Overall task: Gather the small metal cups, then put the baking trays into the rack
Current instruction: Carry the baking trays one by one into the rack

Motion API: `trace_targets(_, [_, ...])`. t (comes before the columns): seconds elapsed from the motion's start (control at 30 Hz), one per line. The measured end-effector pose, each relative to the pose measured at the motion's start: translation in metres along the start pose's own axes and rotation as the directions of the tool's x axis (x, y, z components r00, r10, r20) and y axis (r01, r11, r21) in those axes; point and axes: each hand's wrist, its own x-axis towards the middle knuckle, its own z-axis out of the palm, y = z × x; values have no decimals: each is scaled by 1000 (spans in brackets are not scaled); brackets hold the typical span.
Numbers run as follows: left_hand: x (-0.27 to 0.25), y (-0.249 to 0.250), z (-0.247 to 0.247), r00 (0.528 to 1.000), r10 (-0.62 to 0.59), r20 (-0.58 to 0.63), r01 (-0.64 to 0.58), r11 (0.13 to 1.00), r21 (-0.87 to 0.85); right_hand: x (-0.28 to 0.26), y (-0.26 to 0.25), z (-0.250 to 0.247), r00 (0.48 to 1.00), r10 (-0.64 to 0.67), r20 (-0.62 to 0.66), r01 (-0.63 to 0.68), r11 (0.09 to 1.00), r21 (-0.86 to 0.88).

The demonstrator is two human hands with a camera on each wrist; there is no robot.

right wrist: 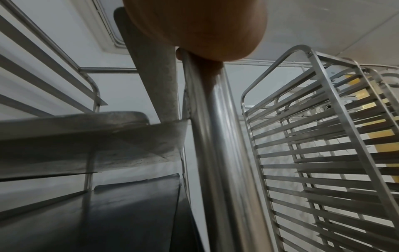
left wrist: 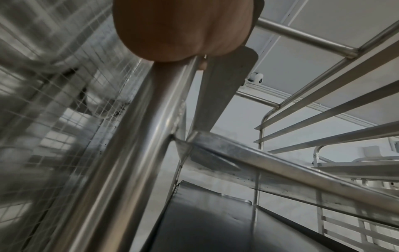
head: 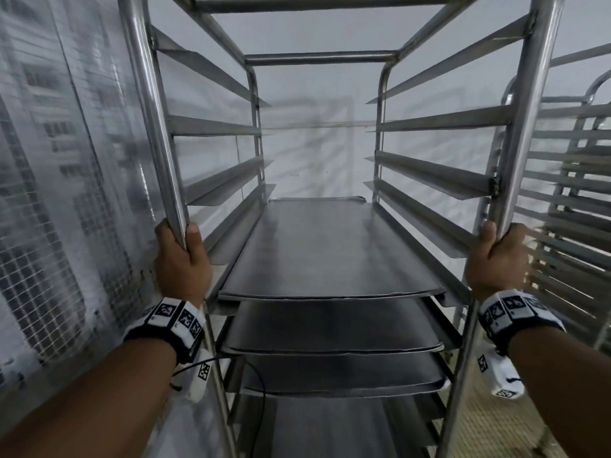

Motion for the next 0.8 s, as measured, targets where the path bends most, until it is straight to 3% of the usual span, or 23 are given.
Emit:
trace_targets(0.27, [21, -6, 49, 998, -57, -7, 57, 998, 3, 31, 22, 63, 999, -49, 3, 48, 999, 18])
trace_targets(0.43, [34, -18, 87, 993, -115, -33, 117, 992, 57, 52, 33, 97, 996, -23, 82, 25, 999, -23])
trace_targets(0.63, [50, -40, 129, 993, -98, -67, 103, 991, 81, 79, 48, 140, 994, -26, 105, 20, 998, 56])
trace_targets(0.8, [61, -50, 155, 991, -113, -71, 119, 989, 90, 92, 50, 164, 992, 18, 126, -22, 999, 24])
